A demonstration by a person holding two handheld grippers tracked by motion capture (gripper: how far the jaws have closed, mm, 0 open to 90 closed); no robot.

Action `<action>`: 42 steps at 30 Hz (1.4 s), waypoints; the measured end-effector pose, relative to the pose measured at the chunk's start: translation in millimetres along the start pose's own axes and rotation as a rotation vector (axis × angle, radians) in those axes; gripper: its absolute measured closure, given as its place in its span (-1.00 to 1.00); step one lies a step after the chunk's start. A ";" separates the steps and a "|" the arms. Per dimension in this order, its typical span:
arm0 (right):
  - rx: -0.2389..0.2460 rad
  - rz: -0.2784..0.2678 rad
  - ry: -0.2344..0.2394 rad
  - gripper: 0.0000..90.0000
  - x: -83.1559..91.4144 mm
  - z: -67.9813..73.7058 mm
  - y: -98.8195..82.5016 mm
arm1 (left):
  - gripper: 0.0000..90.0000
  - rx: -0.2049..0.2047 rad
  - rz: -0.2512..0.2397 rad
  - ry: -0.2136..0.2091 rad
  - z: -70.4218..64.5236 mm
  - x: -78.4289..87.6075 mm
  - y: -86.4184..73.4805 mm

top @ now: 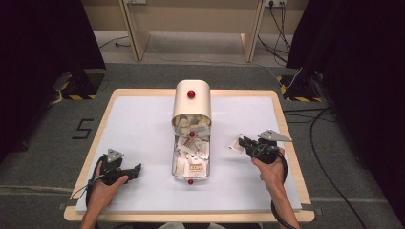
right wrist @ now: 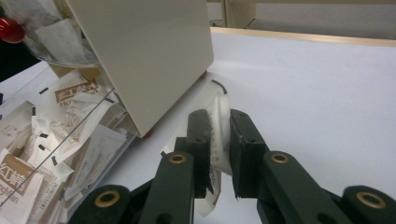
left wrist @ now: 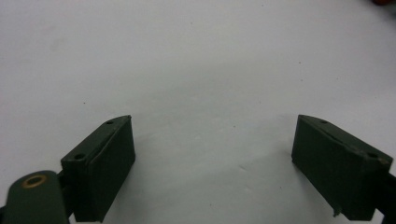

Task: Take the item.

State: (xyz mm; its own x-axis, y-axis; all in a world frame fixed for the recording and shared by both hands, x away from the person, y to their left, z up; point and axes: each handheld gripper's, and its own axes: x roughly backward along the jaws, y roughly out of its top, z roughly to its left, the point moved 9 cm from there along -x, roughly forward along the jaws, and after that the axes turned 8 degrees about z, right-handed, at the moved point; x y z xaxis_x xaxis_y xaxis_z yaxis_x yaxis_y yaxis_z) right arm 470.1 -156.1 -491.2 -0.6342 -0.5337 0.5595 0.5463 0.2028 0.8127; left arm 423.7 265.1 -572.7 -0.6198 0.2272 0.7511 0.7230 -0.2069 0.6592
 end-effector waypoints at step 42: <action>-0.005 0.093 -0.022 0.76 -26.7 -9.3 -25.8 | -0.72 0.001 0.000 0.000 -0.1 0.0 0.0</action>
State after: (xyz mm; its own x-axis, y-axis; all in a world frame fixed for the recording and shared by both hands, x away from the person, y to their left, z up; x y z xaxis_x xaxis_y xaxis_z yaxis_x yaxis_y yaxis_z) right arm 477.9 -154.8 -528.6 -0.5929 -0.4943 0.6357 0.6057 0.2465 0.7566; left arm 423.6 265.0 -572.8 -0.6199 0.2275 0.7510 0.7231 -0.2059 0.6593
